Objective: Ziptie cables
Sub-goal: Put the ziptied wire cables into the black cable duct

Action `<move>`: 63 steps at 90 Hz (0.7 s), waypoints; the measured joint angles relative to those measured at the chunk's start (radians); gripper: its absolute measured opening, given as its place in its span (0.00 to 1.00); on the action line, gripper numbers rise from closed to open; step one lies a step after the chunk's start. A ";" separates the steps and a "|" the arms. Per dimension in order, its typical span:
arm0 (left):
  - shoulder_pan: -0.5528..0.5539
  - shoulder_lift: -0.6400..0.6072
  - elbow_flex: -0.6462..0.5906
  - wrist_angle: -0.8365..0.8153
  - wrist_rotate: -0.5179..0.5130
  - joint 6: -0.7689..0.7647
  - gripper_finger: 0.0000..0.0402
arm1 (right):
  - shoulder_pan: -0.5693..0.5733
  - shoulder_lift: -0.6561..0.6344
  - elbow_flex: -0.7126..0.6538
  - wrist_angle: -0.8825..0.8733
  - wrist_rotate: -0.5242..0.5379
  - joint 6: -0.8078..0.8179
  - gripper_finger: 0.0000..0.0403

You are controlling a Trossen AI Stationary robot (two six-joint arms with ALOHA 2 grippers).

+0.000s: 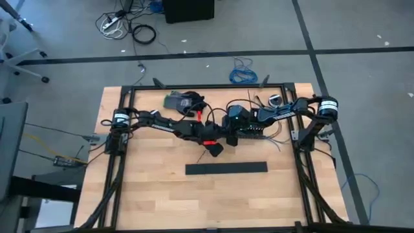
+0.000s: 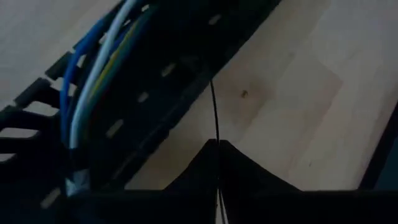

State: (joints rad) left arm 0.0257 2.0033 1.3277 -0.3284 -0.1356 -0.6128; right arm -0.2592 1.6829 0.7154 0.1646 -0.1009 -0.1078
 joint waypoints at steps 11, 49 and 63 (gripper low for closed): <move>0.000 0.000 0.000 0.002 0.000 0.000 0.00 | 0.000 0.000 -0.024 0.035 -0.001 0.006 0.00; 0.000 0.000 0.000 -0.004 0.000 0.002 0.00 | 0.017 -0.057 -0.029 0.053 0.003 0.003 0.00; 0.000 0.000 0.000 -0.004 -0.001 0.003 0.00 | 0.018 -0.058 -0.029 0.040 0.003 0.010 0.00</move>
State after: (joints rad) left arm 0.0257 2.0033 1.3273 -0.3328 -0.1362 -0.6094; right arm -0.2409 1.6253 0.6865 0.2043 -0.0975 -0.0978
